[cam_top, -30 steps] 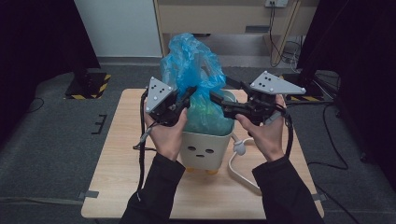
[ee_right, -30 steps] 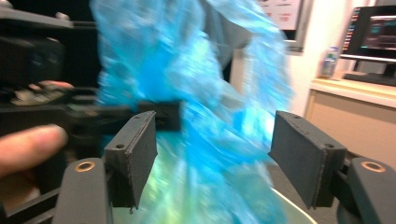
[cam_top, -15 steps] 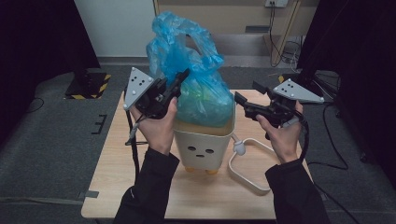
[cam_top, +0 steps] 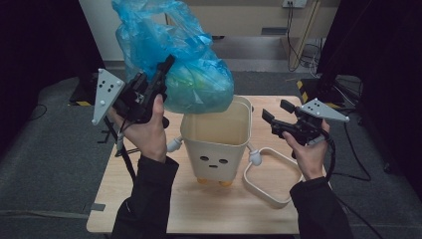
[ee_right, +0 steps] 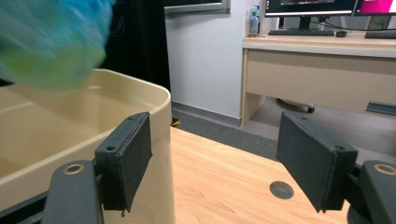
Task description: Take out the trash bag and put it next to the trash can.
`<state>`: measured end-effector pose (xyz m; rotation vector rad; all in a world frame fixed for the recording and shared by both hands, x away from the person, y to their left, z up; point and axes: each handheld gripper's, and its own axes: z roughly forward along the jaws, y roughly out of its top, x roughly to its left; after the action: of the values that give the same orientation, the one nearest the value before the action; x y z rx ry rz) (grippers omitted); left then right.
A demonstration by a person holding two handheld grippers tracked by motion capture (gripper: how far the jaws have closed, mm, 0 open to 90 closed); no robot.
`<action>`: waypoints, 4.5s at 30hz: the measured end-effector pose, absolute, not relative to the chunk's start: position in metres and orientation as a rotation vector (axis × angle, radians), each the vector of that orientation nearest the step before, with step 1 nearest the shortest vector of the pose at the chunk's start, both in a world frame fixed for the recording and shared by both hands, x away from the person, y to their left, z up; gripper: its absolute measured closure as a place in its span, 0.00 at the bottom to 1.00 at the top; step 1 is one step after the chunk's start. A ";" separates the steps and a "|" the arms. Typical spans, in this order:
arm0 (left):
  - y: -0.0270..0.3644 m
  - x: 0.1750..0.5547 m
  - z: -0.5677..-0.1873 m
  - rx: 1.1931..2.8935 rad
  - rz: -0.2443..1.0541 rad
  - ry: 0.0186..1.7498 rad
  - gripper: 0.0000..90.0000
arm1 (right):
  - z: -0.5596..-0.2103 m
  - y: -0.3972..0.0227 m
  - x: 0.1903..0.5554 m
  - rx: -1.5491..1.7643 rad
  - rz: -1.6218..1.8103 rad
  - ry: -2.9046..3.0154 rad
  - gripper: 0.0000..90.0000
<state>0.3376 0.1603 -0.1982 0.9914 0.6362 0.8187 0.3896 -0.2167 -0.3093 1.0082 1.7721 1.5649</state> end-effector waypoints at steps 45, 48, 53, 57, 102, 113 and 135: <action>0.303 0.347 -0.353 1.189 0.958 1.118 0.96 | -0.411 -0.264 0.367 1.153 1.323 1.847 0.29; 0.301 0.351 -0.368 1.217 0.925 1.152 0.96 | -0.418 -0.269 0.366 1.169 1.301 1.848 0.30; 0.291 0.358 -0.388 1.296 0.890 1.172 0.95 | -0.432 -0.276 0.365 1.201 1.264 1.867 0.30; 0.285 0.364 -0.399 1.353 0.853 1.179 0.95 | -0.441 -0.282 0.365 1.220 1.224 1.880 0.30; 0.271 0.372 -0.399 1.418 0.821 1.102 0.17 | -0.465 -0.304 0.365 1.297 1.141 1.897 0.31; 0.272 0.358 -0.381 1.344 0.885 1.088 0.16 | -0.465 -0.304 0.365 1.292 1.140 1.897 0.31; 0.261 0.332 -0.399 1.455 0.766 1.045 0.21 | -0.467 -0.308 0.364 1.297 1.124 1.892 0.32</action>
<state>0.3320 0.2606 -0.3993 1.4552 1.0453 0.7664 0.3642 -0.3084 -0.4668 1.2968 1.8915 1.1236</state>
